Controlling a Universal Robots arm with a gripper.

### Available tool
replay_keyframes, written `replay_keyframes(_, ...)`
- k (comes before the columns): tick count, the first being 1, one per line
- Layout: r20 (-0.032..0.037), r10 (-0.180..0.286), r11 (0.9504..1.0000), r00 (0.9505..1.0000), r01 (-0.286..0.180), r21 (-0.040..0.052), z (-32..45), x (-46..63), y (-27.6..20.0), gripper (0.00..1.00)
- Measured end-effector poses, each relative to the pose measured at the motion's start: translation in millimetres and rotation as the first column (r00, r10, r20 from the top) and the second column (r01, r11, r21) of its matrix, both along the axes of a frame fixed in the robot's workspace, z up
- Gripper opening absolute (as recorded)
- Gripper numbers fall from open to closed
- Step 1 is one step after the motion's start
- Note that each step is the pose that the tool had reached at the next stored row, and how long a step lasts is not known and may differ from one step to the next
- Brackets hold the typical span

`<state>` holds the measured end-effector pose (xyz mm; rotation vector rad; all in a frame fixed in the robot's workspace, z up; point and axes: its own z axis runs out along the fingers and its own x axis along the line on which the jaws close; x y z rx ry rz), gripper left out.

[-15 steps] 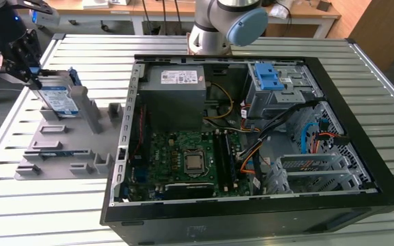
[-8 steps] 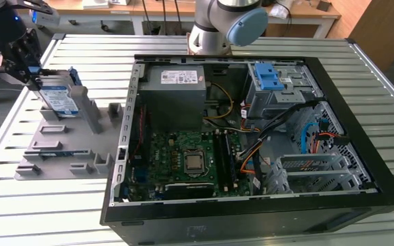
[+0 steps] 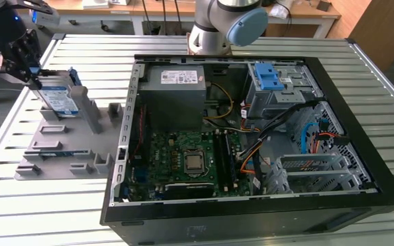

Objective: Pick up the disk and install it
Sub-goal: 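Pick up the disk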

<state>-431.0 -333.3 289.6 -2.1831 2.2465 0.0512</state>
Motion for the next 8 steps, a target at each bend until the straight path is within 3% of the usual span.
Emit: replay_keyframes(8, -0.0002, 0.000, 1.0000, 1.0000, 0.000, -0.0001, 2.4, 0.0, 0.0, 0.36)
